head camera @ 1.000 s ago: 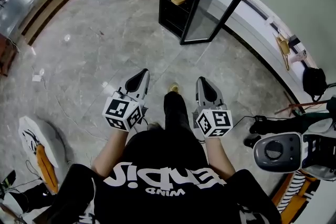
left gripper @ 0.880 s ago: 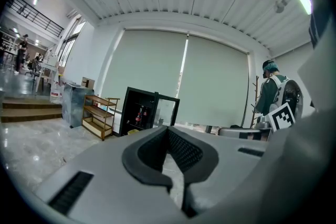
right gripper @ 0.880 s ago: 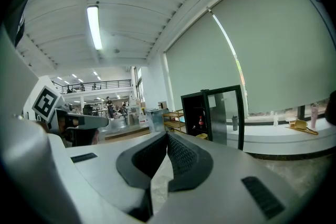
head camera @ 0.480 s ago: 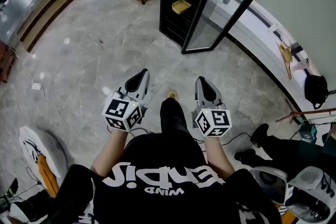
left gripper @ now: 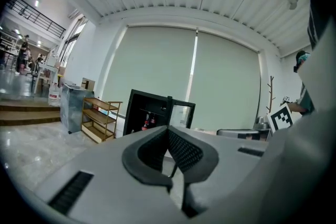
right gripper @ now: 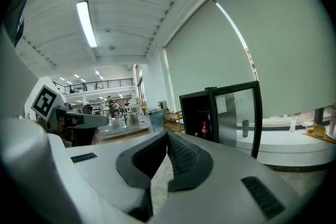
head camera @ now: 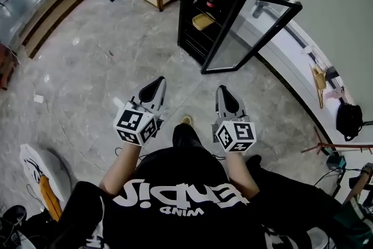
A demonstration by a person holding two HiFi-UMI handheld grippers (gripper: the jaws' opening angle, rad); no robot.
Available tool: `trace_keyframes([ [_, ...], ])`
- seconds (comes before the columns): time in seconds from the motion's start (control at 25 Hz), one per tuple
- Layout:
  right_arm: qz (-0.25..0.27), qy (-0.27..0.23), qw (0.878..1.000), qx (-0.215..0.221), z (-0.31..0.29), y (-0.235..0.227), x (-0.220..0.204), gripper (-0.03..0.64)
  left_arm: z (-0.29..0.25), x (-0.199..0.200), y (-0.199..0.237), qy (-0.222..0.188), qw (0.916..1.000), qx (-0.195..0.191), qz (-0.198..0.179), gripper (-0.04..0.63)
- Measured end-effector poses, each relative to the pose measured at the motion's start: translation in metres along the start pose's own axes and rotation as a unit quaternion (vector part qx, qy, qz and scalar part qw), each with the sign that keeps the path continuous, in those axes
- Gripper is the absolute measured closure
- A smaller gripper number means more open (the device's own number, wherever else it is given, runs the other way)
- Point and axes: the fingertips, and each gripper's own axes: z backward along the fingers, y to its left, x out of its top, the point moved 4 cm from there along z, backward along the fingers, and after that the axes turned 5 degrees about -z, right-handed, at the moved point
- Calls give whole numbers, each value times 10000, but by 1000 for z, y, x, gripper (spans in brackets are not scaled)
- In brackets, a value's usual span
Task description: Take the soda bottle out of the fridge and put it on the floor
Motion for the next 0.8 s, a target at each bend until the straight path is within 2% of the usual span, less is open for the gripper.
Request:
trace_keyframes([
  [0.44, 75, -4, 9998, 188, -85, -64, 37, 595, -99, 28, 26, -131, 9998, 160, -84, 589],
  [0.8, 127, 112, 9994, 287, -140, -70, 44, 595, -143, 40, 60, -112, 9998, 110, -102, 589],
])
